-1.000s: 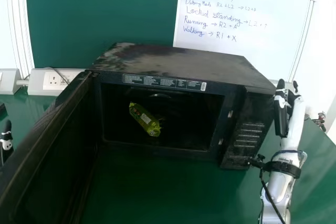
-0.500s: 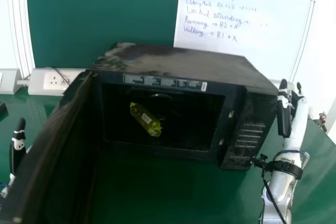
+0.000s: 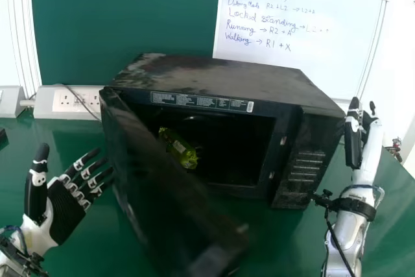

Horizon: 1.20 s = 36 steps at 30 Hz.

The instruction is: Put biscuit inside oven

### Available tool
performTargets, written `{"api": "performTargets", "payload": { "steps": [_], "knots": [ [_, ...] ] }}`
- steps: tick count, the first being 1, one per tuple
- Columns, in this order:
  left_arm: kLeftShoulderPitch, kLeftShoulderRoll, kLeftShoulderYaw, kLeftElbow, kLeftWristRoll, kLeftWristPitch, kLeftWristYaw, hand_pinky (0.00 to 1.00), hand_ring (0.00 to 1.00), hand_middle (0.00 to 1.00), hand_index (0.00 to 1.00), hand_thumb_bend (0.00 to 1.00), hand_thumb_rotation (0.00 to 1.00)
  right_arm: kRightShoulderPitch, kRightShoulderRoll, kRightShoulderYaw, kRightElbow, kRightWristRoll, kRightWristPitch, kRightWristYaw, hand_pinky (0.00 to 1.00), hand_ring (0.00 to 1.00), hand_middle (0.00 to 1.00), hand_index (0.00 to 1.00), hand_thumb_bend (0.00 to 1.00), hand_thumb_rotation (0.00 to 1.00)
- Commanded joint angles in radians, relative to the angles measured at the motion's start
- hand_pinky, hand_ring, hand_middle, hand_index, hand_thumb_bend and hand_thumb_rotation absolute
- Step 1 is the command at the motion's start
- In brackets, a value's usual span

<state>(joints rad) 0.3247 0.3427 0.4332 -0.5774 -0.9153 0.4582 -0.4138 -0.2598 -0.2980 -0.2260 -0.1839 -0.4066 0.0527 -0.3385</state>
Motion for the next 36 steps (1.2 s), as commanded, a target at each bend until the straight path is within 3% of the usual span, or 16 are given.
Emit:
{"api": "performTargets", "payload": {
  "steps": [1, 10, 21, 32, 36],
  "knots": [
    [-0.012, 0.02, -0.009, -0.015, -0.006, 0.01, 0.006, 0.89, 0.94, 0.94, 0.97, 0.73, 0.3, -0.005, 0.001, 0.006, -0.011, -0.008, 0.011, 0.007, 0.11, 0.15, 0.22, 0.25, 0.59, 0.62],
    [-0.035, 0.072, -0.023, -0.034, -0.042, 0.053, 0.015, 0.89, 0.93, 0.94, 0.96, 0.71, 0.3, -0.005, 0.002, 0.012, -0.004, -0.015, 0.005, 0.004, 0.09, 0.13, 0.19, 0.23, 0.61, 0.62],
    [-0.105, 0.111, -0.081, -0.031, -0.029, 0.099, 0.034, 0.89, 0.93, 0.95, 0.97, 0.68, 0.29, 0.002, 0.01, 0.015, -0.014, -0.032, 0.015, 0.001, 0.09, 0.13, 0.19, 0.22, 0.61, 0.62],
    [-0.209, 0.096, -0.157, 0.021, 0.03, 0.113, 0.064, 0.88, 0.93, 0.95, 0.98, 0.64, 0.32, -0.003, 0.014, 0.017, -0.003, -0.036, 0.012, -0.001, 0.08, 0.12, 0.18, 0.23, 0.59, 0.61],
    [-0.256, 0.079, -0.192, 0.06, 0.071, 0.11, 0.082, 0.88, 0.93, 0.96, 0.98, 0.68, 0.29, -0.007, 0.019, 0.016, 0.005, -0.037, 0.013, -0.006, 0.08, 0.12, 0.18, 0.23, 0.59, 0.59]
  ]
}}
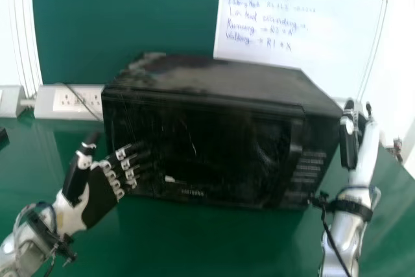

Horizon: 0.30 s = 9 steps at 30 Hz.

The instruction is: Put biscuit inside oven

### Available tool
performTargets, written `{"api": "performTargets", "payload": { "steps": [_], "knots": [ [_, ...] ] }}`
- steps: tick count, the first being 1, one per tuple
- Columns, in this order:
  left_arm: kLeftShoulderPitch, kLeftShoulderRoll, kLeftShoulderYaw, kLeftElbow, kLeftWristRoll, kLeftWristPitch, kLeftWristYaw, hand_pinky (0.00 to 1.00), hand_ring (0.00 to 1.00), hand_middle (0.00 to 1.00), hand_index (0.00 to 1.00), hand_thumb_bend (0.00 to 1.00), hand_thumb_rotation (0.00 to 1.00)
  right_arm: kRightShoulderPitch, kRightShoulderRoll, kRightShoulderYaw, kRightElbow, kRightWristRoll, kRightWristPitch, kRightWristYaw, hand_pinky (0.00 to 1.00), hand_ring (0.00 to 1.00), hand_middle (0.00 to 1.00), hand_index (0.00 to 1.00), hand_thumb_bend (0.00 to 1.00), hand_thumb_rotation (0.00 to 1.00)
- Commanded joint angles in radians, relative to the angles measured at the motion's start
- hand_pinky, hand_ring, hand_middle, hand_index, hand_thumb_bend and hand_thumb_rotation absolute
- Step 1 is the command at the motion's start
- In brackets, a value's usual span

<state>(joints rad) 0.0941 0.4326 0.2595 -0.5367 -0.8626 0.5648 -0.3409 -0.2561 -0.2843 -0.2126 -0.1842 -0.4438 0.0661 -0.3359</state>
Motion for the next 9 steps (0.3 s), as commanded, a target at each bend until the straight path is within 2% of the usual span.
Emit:
{"api": "performTargets", "payload": {
  "steps": [1, 3, 9],
  "knots": [
    [-0.035, -0.016, -0.028, 0.028, 0.035, 0.0, 0.017, 0.88, 0.93, 0.95, 0.97, 0.69, 0.28, -0.011, 0.008, 0.001, 0.006, 0.003, 0.001, -0.008, 0.08, 0.12, 0.18, 0.22, 0.59, 0.58],
    [-0.063, -0.023, -0.048, 0.053, 0.075, -0.006, 0.026, 0.86, 0.92, 0.95, 0.97, 0.7, 0.29, -0.009, 0.008, 0.002, 0.011, 0.001, -0.007, -0.014, 0.08, 0.12, 0.18, 0.22, 0.58, 0.56],
    [-0.104, -0.056, -0.069, 0.104, 0.14, -0.029, 0.024, 0.86, 0.92, 0.94, 0.98, 0.74, 0.3, -0.006, 0.005, 0.004, 0.016, -0.013, -0.01, -0.022, 0.08, 0.11, 0.17, 0.22, 0.59, 0.58]
  ]
}}
